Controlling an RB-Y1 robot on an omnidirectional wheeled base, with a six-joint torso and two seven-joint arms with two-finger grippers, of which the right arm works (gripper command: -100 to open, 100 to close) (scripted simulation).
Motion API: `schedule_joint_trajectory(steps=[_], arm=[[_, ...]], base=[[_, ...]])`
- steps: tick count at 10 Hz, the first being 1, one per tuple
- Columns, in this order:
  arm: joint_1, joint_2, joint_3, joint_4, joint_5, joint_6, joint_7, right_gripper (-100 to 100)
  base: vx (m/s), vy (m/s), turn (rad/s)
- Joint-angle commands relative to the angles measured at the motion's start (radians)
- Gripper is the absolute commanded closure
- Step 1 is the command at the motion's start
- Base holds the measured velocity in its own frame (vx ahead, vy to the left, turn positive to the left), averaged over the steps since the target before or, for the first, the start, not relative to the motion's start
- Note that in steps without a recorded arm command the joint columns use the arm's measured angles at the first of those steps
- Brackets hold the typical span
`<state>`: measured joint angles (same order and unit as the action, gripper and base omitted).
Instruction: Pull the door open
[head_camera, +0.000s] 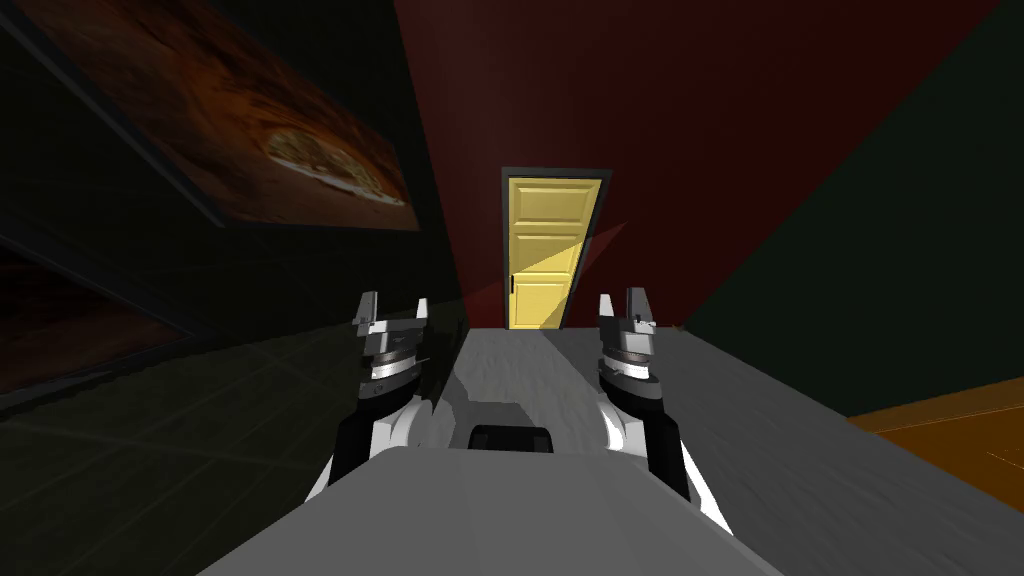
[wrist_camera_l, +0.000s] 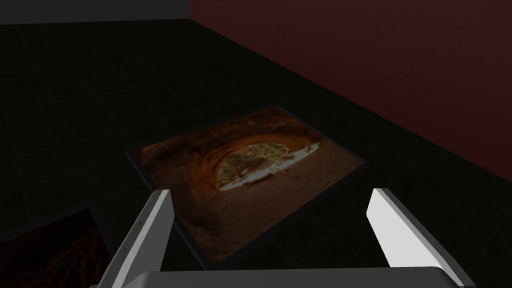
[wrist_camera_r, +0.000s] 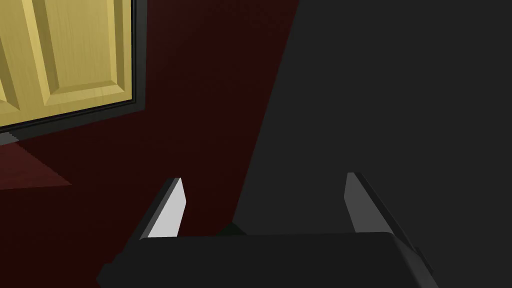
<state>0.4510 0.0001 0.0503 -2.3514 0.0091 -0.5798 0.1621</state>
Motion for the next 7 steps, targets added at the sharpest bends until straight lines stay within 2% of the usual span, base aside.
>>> schedule_joint_trajectory(steps=[1,5,7], arm=[[-0.007,-0.011,0.001,0.031,-0.022,-0.008,-0.026,-100],[-0.024,-0.03,0.002,0.102,-0.07,-0.025,-0.084,-100],[-0.037,-0.042,0.004,0.154,-0.106,-0.038,-0.128,-100]], base=[[0.068,0.002,0.118],[0.123,0.013,0.094],[0.117,0.012,0.119]])
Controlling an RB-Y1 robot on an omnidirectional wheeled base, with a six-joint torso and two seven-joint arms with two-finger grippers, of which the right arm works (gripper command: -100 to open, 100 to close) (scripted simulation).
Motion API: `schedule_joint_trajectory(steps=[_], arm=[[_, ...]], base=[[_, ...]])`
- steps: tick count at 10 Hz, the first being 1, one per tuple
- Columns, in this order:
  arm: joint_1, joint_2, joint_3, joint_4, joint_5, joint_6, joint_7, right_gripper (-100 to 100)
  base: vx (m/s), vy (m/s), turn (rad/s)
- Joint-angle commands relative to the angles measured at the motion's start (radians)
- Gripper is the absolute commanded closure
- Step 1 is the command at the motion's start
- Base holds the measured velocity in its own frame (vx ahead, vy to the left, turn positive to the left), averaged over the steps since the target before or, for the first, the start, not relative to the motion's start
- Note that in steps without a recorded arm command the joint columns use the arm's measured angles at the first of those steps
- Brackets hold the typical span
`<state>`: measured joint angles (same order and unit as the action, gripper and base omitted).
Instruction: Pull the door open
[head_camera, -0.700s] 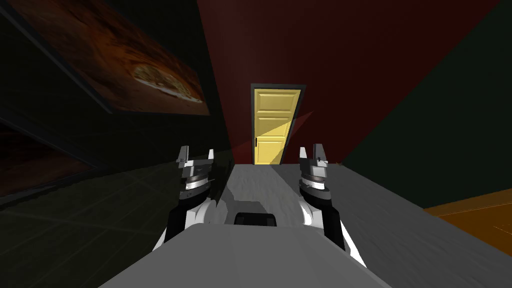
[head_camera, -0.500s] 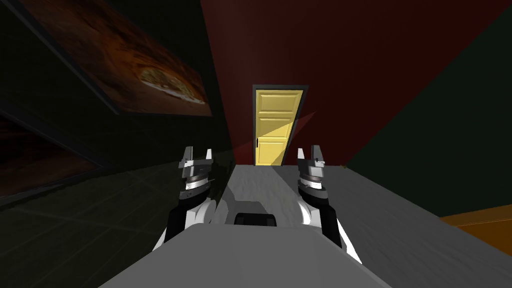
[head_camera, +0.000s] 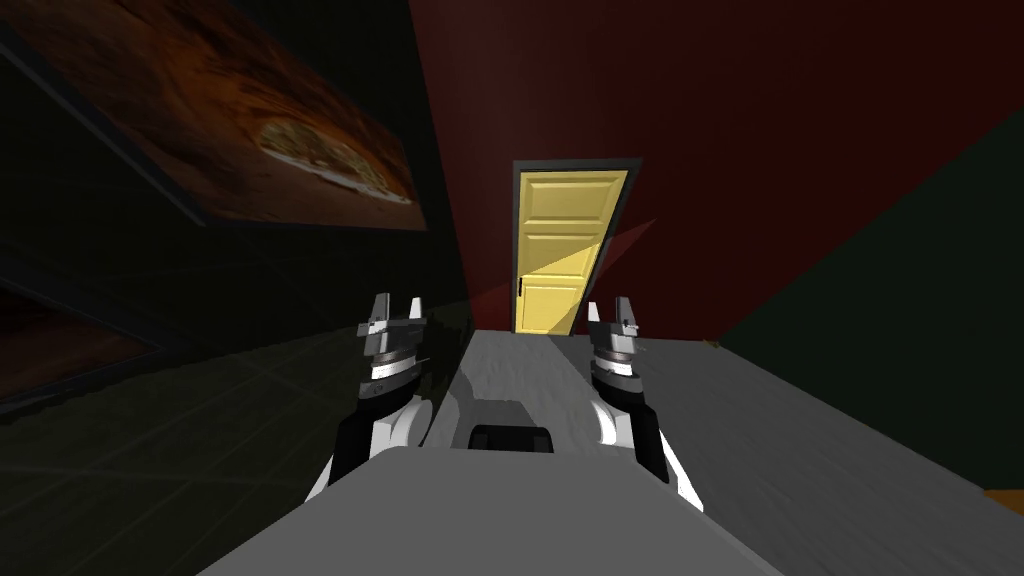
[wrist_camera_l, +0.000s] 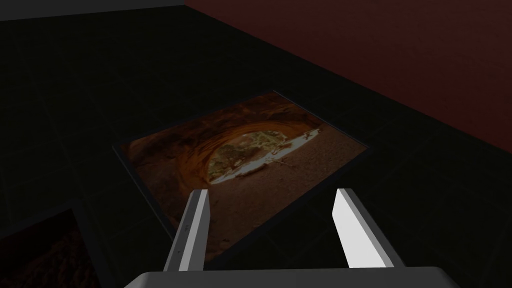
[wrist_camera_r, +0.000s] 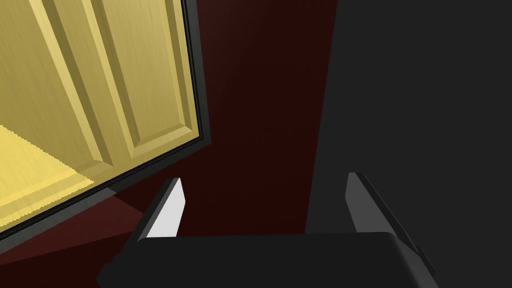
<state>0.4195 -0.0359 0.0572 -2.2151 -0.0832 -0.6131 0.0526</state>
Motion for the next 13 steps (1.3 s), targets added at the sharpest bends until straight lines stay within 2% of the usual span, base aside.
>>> schedule_joint_trajectory(steps=[1,2,13], arm=[[-0.009,-0.009,-0.003,0.034,-0.024,-0.008,-0.031,-100],[-0.016,-0.015,-0.002,0.066,-0.046,-0.016,-0.058,-100],[-0.065,-0.045,0.003,0.27,-0.187,-0.066,-0.227,-100]], base=[[0.126,0.007,0.104],[0.116,-0.006,0.133],[0.098,-0.001,0.094]])
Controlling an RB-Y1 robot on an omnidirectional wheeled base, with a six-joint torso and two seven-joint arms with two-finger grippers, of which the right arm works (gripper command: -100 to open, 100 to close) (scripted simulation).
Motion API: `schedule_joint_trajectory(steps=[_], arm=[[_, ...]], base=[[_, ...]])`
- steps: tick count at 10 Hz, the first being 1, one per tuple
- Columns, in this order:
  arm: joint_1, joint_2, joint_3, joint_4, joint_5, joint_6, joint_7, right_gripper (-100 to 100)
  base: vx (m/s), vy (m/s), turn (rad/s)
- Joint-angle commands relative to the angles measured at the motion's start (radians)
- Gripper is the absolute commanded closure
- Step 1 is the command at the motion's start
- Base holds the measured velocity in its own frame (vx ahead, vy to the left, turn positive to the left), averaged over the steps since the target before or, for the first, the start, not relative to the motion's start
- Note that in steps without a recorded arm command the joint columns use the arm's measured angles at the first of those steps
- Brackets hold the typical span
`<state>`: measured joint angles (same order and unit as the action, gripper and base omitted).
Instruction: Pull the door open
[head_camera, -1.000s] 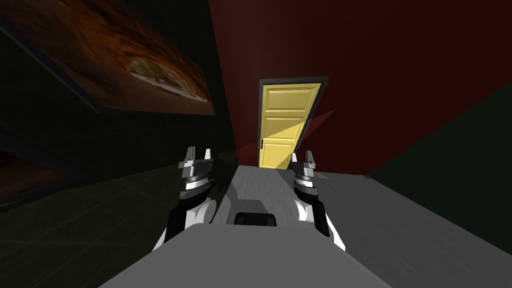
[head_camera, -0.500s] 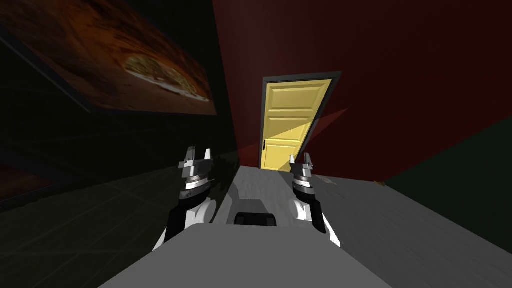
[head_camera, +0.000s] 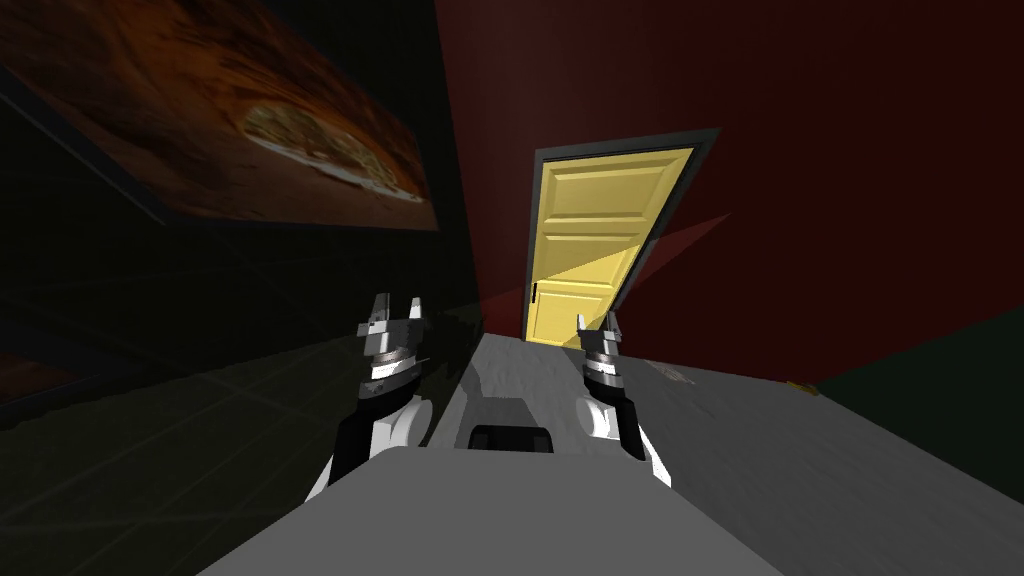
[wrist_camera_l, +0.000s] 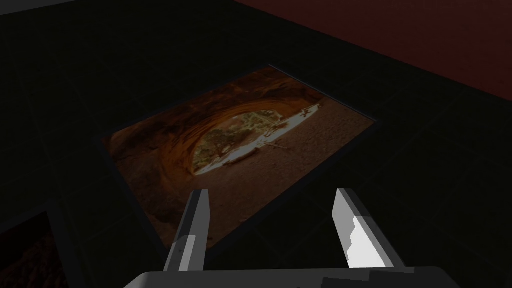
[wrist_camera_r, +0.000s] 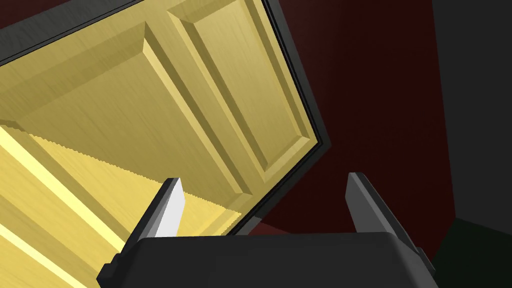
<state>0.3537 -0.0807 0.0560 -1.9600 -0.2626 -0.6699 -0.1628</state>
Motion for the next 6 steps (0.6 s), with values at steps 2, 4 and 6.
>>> schedule_joint_trajectory(steps=[2,4,6], arm=[[-0.009,-0.005,0.005,0.056,-0.035,-0.019,-0.046,-100],[-0.019,-0.009,0.006,0.099,-0.065,-0.03,-0.081,-100],[-0.029,-0.013,0.007,0.142,-0.095,-0.04,-0.117,-100]], base=[[0.1,-0.005,0.098],[0.098,-0.008,0.117],[0.102,-0.012,0.096]])
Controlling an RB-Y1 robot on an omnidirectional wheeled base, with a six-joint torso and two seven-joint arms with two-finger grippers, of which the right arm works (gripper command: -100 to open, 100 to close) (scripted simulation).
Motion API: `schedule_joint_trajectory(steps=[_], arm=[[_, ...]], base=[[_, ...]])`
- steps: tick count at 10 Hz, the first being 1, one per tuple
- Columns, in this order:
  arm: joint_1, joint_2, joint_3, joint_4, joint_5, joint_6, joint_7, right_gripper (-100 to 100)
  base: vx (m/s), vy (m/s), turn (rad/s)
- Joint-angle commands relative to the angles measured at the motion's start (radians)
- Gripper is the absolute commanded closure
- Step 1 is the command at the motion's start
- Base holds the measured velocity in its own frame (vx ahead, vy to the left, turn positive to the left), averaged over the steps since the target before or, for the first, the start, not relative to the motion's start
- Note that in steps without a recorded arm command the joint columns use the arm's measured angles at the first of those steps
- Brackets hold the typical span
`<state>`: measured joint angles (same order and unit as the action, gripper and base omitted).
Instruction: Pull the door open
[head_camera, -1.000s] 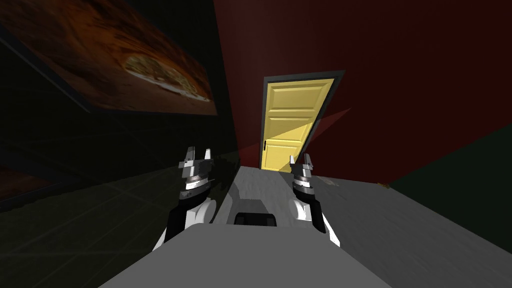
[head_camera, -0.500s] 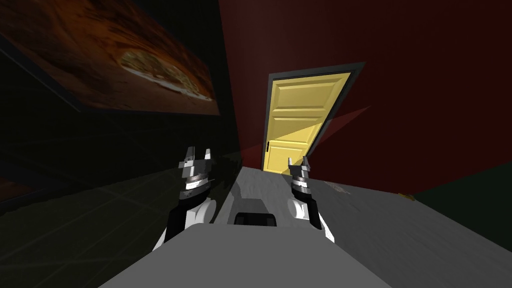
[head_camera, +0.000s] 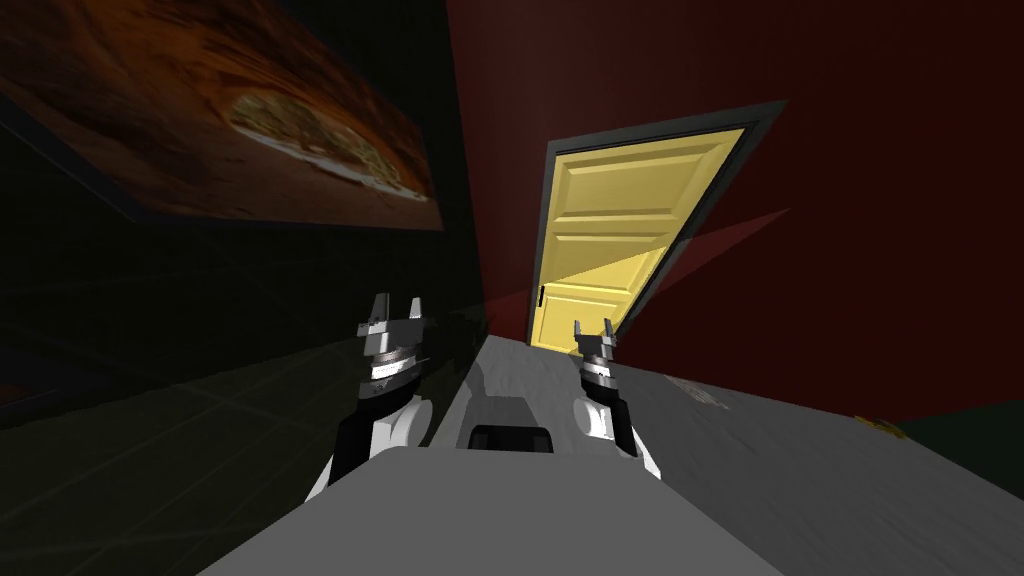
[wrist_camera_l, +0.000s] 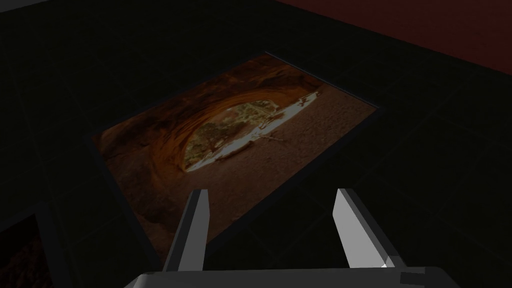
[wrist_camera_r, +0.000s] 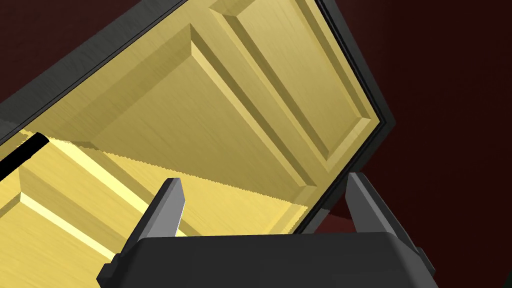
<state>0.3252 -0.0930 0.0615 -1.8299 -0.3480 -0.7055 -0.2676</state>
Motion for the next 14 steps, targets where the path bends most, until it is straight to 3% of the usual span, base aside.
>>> schedule_joint_trajectory(steps=[1,14], arm=[[-0.006,-0.003,0.002,0.034,-0.024,-0.01,-0.031,-100],[-0.074,-0.02,0.009,0.323,-0.223,-0.081,-0.271,-100]], base=[[0.098,-0.033,0.118],[0.099,-0.019,0.109]])
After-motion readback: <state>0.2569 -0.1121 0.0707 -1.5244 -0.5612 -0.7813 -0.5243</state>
